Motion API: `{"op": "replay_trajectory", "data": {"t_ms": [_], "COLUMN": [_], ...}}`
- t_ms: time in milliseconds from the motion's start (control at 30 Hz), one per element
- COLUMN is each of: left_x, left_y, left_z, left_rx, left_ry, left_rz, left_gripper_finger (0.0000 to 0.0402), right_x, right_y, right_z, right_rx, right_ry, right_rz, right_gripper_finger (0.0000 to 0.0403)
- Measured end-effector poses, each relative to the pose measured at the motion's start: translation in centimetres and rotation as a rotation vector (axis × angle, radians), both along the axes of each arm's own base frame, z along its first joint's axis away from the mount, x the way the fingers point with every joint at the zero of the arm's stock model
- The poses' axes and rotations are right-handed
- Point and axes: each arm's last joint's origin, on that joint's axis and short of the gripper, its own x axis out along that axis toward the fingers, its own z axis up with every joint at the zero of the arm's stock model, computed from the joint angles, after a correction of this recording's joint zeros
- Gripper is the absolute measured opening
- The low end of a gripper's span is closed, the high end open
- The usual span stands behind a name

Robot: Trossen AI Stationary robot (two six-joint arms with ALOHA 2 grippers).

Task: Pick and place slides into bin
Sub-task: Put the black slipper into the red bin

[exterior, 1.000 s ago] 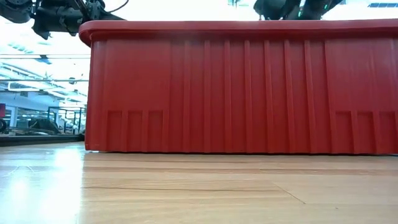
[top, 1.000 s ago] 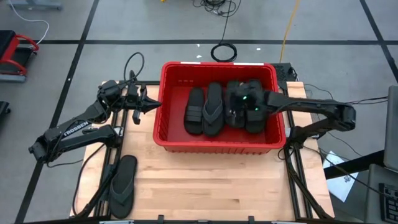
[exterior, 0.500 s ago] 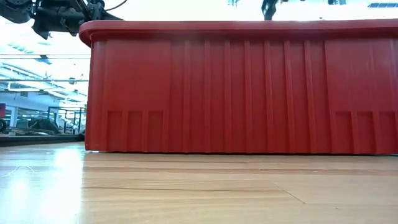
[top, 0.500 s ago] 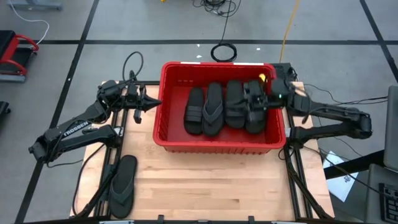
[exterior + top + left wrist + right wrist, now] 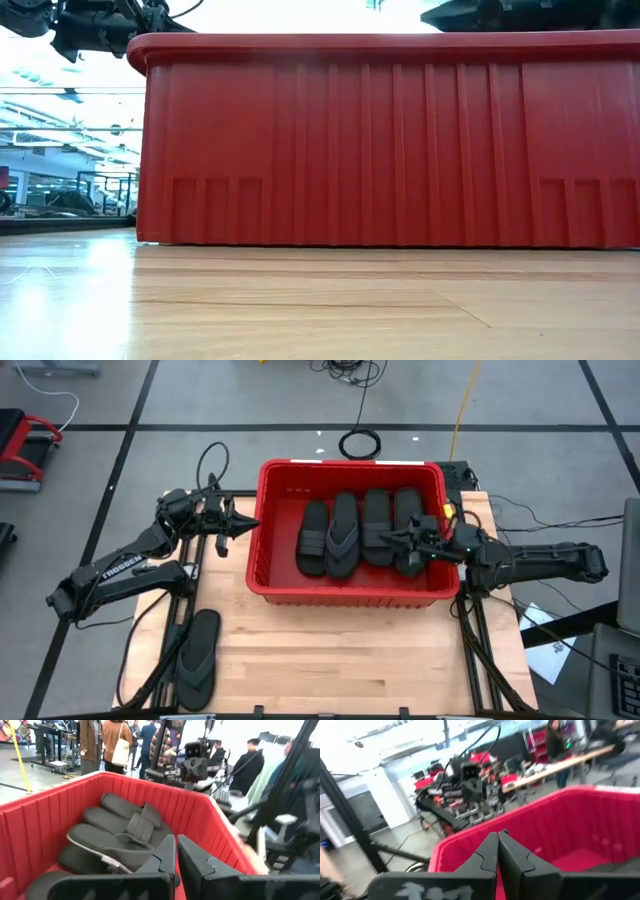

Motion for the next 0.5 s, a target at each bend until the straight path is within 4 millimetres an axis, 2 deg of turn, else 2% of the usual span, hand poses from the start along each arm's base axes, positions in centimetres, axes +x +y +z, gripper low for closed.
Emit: {"op": "replay_trajectory", "data": {"t_ms": [100, 233, 367, 500], "left_x": [0.0, -0.1, -0.6, -2.1], "left_y": [-0.1, -1.0, -2.7, -4.6], "left_z": [0.5, 1.0, 2.6, 3.9], "left_rx": [-0.051, -0.075, -0.102, -0.070], "left_ry": [-0.043, -0.035, 0.065, 0.249], "left_rz": [-0.037, -0.228, -0.327, -0.328], "left_gripper_finger": [0.0016, 0.0006, 0.0004, 0.0002], "right_x": [-0.4, -0.7, -0.7, -0.7], "right_y": [0.0, -0.1, -0.1, -0.1], "right_z": [0.4, 0.6, 0.6, 0.6], "right_rx": [-0.046, -0.074, -0.074, -0.077], "right_ry": [-0.018, -0.027, -0.024, -0.024], "right_rz": [-0.020, -0.051, -0.048, -0.048], "right_gripper_finger": [0.0000, 0.0000, 0.0000, 0.0000]}}
